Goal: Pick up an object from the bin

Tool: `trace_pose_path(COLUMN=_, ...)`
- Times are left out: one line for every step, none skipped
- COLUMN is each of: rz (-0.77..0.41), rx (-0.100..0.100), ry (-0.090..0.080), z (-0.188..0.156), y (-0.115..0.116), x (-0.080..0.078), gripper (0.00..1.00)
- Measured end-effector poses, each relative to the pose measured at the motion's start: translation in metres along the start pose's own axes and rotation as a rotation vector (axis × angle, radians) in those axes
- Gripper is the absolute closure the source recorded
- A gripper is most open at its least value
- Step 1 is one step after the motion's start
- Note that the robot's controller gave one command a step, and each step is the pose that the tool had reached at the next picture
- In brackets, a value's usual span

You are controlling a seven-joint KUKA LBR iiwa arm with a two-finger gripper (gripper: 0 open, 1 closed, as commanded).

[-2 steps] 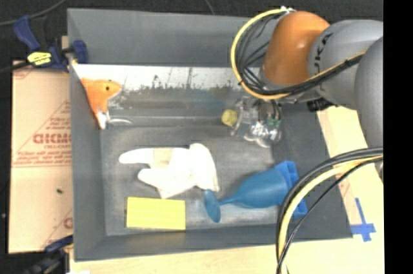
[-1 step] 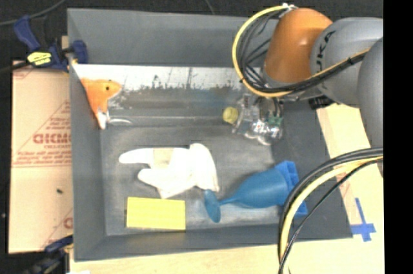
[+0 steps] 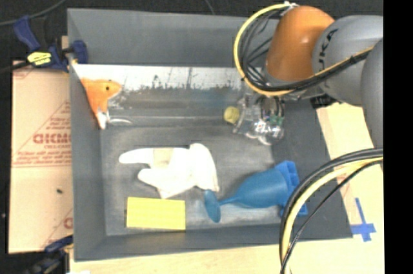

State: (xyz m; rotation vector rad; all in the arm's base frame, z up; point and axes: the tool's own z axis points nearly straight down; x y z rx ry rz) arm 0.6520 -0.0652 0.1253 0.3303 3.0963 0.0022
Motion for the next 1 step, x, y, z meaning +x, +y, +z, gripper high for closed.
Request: trace_pose_path(rz=0.0, rx=0.0, ry=0.002, z=-0.0146, y=0.0001, x=-0.0003, gripper=1.0)
